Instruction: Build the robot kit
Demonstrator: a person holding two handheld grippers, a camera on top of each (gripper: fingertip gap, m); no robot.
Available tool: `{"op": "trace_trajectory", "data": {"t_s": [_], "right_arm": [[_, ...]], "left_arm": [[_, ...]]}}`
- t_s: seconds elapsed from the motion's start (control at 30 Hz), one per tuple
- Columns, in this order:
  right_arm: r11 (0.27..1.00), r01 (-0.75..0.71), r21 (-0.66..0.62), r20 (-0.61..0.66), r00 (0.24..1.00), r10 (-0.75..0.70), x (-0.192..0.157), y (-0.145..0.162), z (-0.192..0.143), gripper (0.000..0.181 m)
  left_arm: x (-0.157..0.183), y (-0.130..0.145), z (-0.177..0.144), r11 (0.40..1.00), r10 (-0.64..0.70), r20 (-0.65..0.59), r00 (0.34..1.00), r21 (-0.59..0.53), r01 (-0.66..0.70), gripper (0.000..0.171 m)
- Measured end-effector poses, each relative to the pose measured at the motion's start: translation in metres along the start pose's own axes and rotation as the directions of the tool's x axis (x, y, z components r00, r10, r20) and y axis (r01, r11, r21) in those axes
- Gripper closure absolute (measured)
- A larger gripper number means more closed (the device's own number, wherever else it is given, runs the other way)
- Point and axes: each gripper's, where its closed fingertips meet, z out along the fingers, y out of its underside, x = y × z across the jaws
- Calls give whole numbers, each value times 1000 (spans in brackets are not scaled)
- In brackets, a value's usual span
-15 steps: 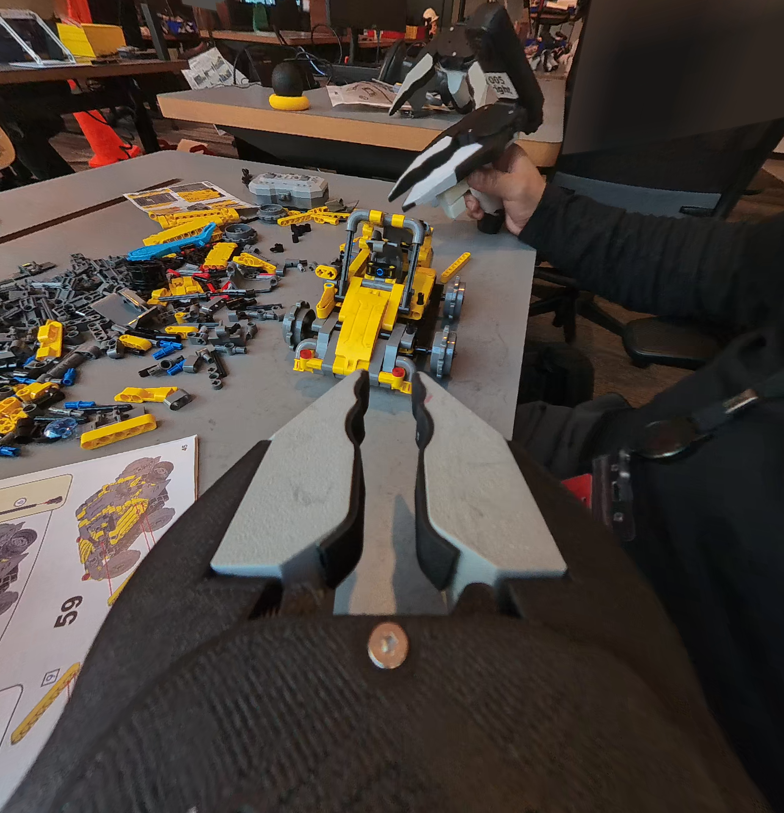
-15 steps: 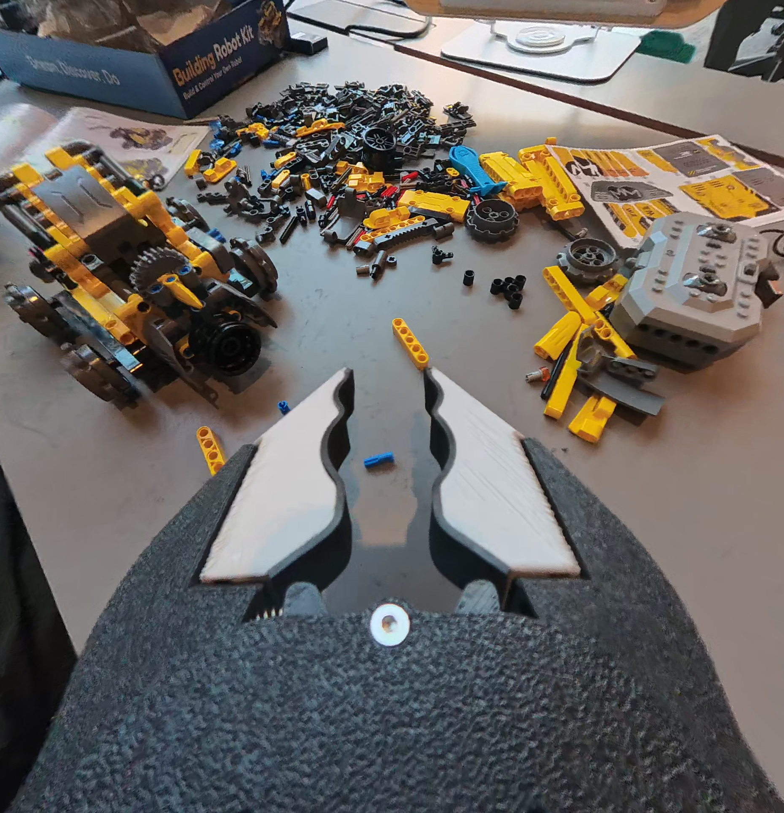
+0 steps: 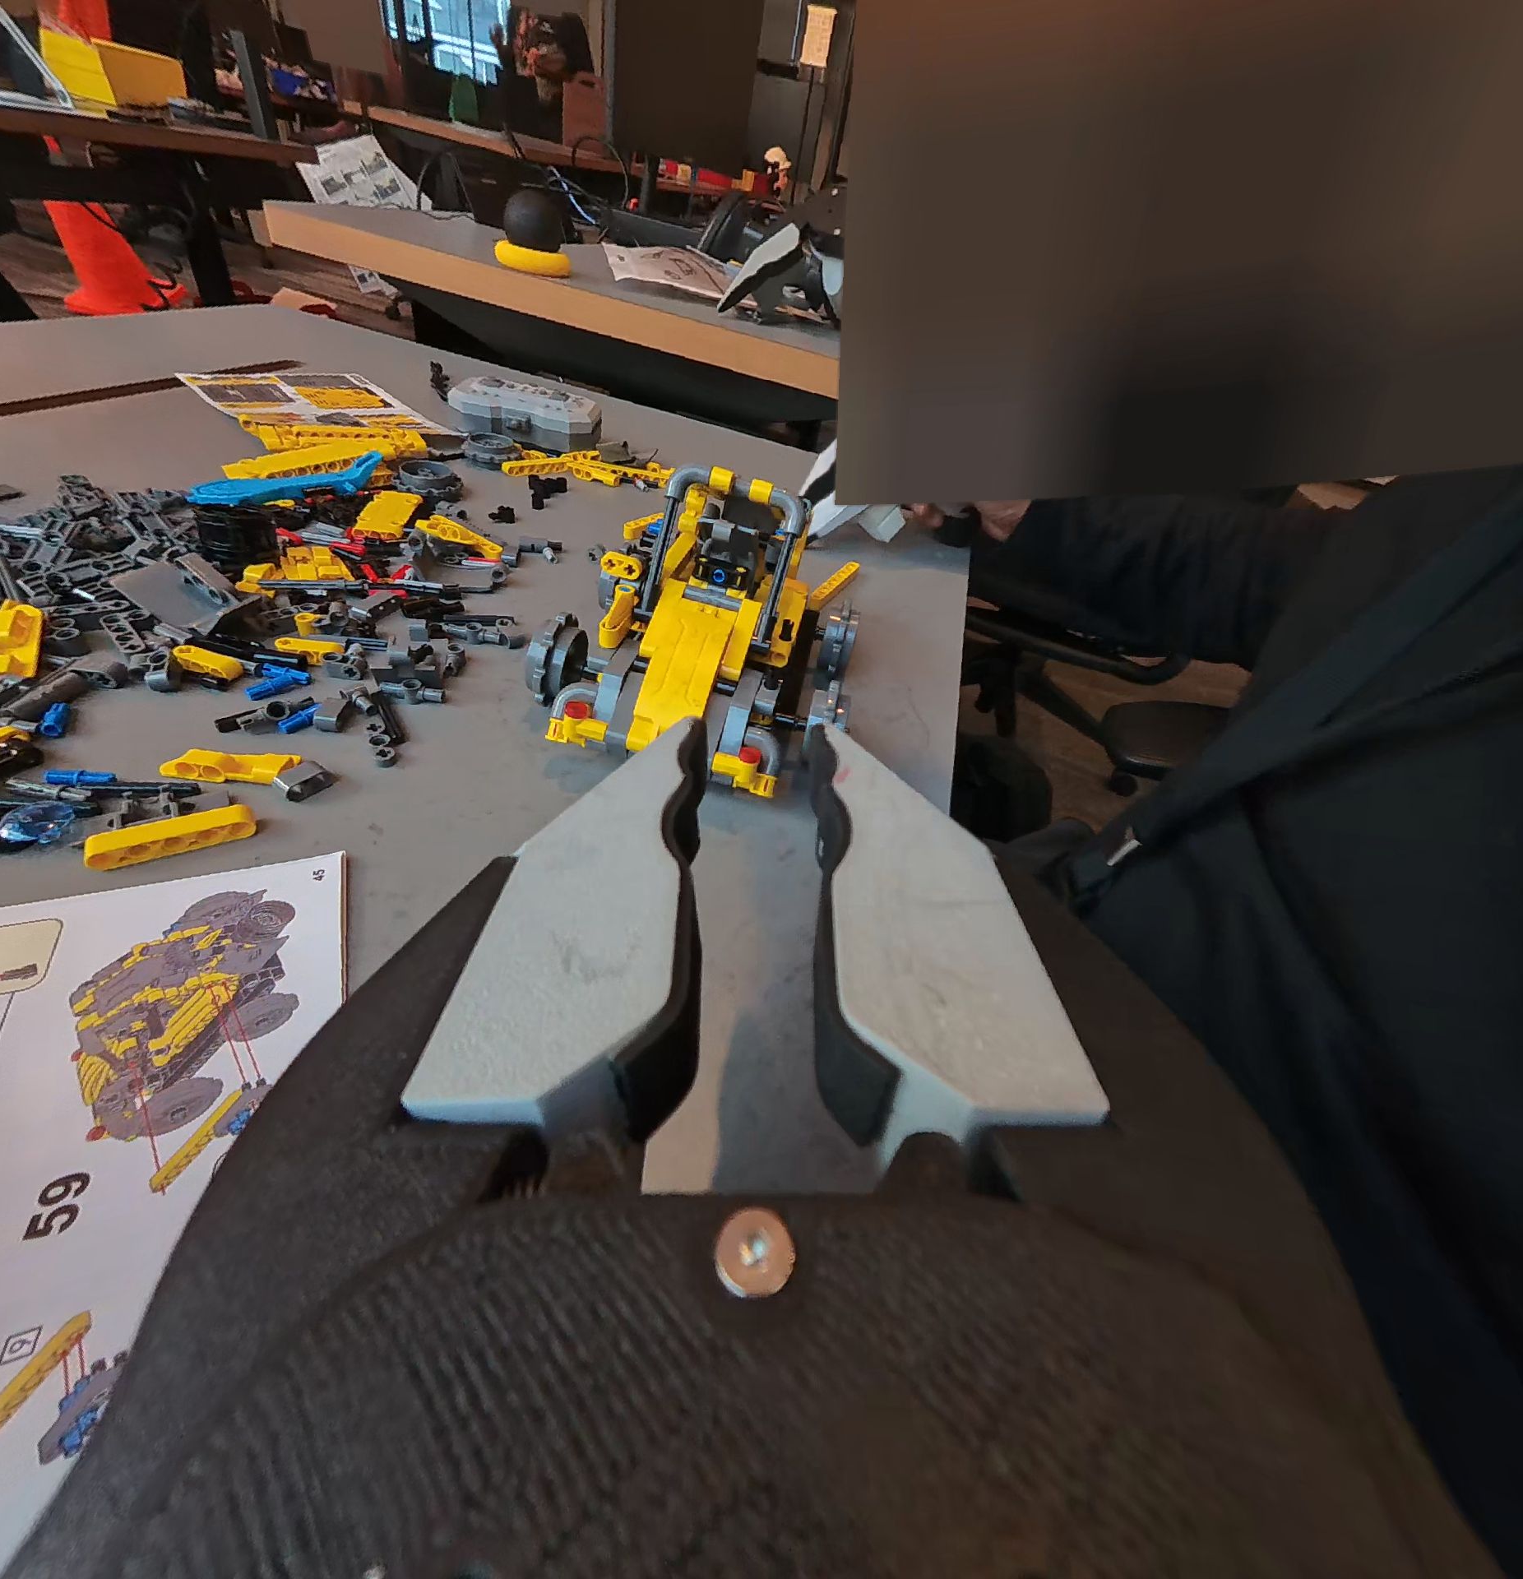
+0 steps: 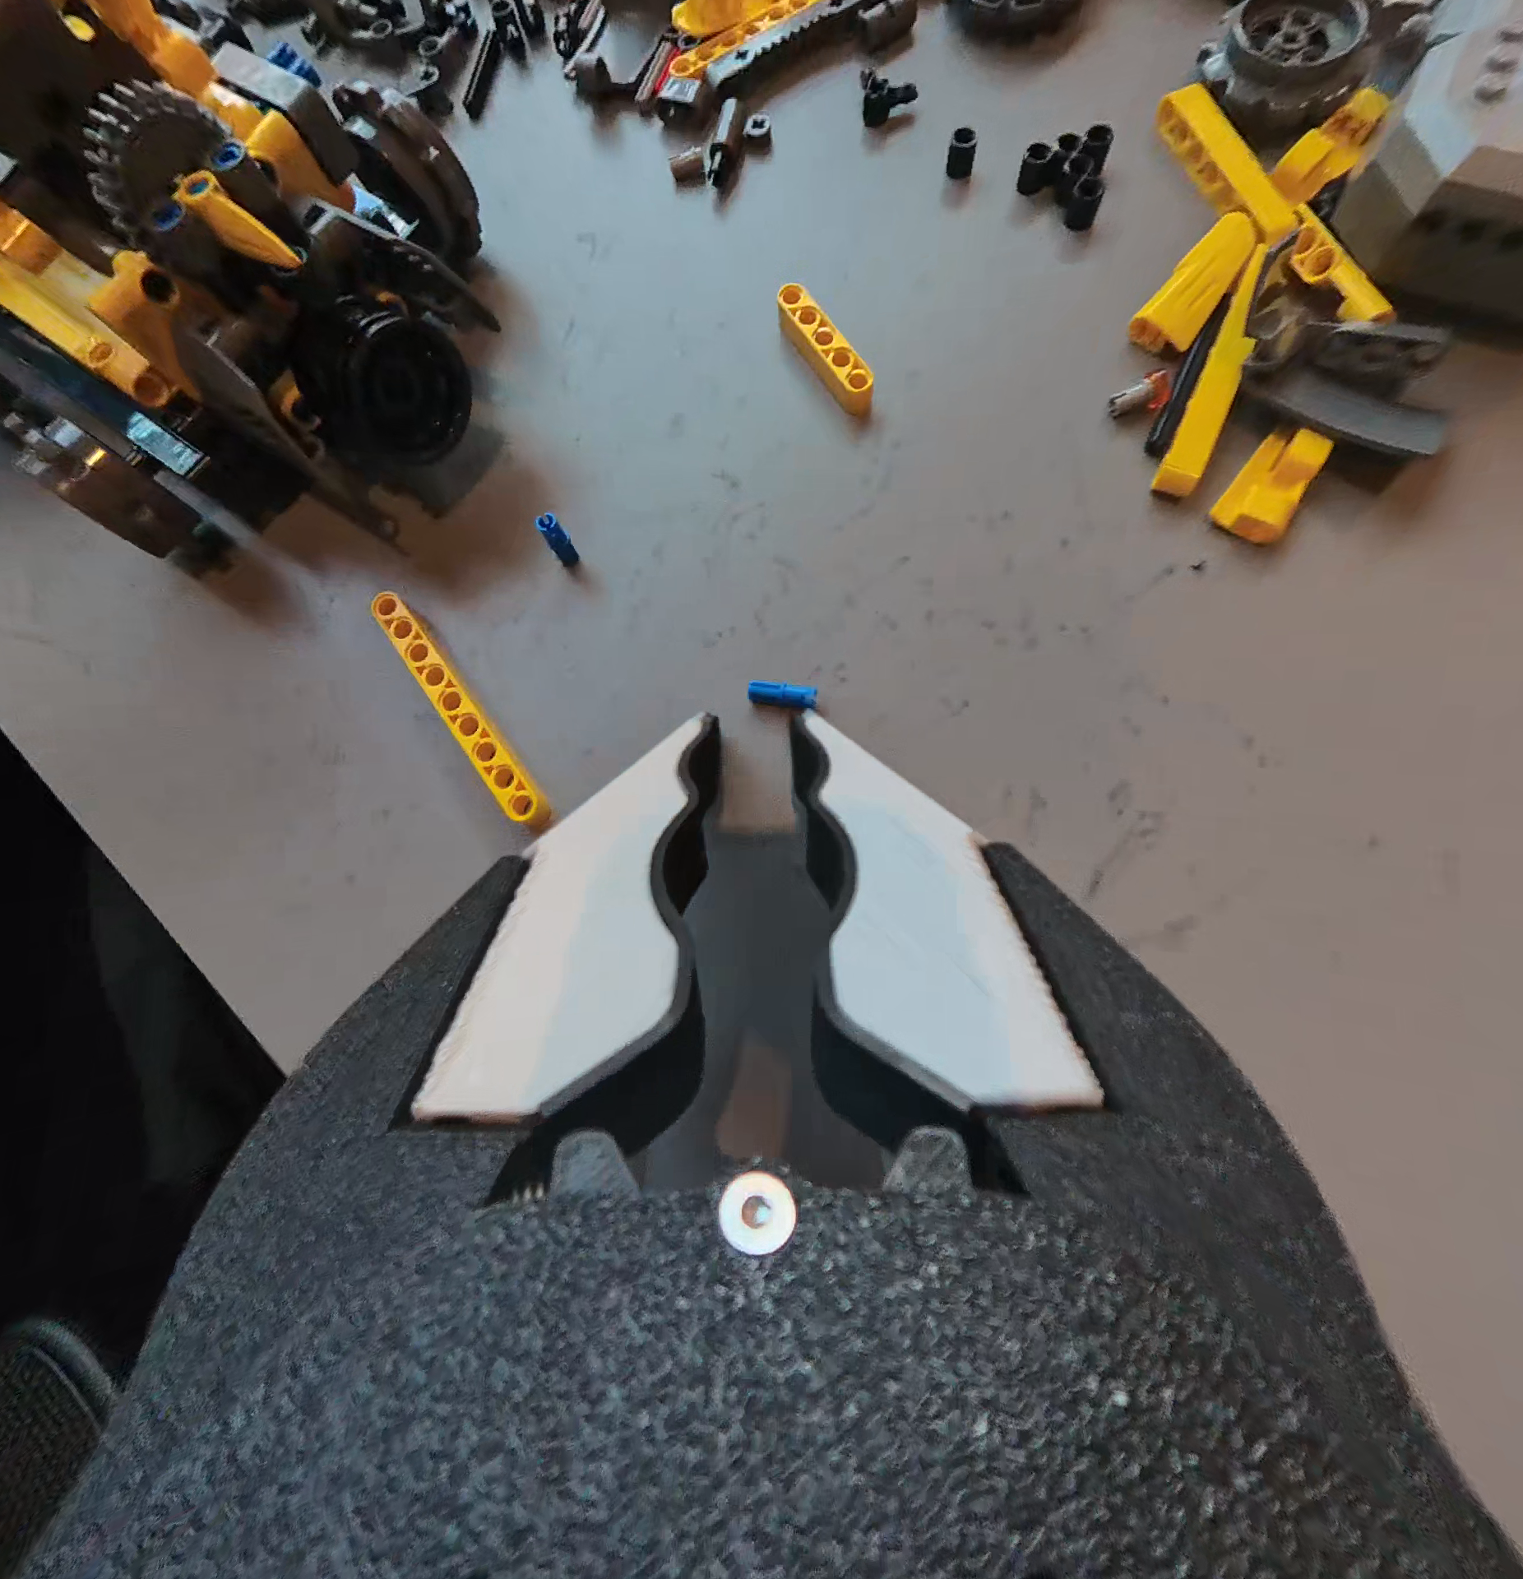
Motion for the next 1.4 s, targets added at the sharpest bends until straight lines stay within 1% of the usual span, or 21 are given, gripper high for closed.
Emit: {"op": "trace_trajectory", "data": {"t_s": [0.1,0.3,0.43,0.73,0.83,0.9,0.97,1.07,1.13,1.2,1.3,1.4], "right_arm": [[1000,5,-3,20,1000,-5,0,-2,2,171],[1000,6,-7,89,996,-5,-2,-4,5,171],[998,65,-12,110,992,-63,-7,-9,11,173],[987,157,-13,178,972,-152,-31,-18,24,173],[985,171,-12,198,966,-165,-37,-19,25,172],[983,182,-9,211,962,-177,-39,-19,25,168],[981,194,15,239,952,-192,-43,-20,22,153],[979,167,117,252,949,-192,-43,-33,12,151],[980,132,150,268,949,-169,-41,-37,7,146],[980,106,169,271,951,-150,-38,-41,5,146],[977,105,186,241,959,-149,-33,-44,5,146],[969,125,213,162,974,-161,-24,-48,4,145]], "left_arm": [[1,-1,-1,1000,-1,-10,1000,5,1,151],[3,1,0,1000,14,-6,1000,-2,-14,151],[2,2,1,1000,18,-1,1000,-14,-18,151],[1,4,4,999,12,6,1000,-31,-12,151],[1,4,3,1000,16,5,1000,-27,-15,151],[2,4,3,999,18,2,1000,-26,-18,151],[2,4,3,1000,19,0,1000,-24,-19,151],[3,3,3,1000,23,-1,1000,-16,-23,151],[3,3,3,1000,26,-4,1000,-14,-26,151],[4,3,2,1000,28,-6,1000,-12,-28,151],[6,3,1,999,36,-12,999,-9,-36,151],[13,2,0,998,70,-30,997,2,-70,149]]}}
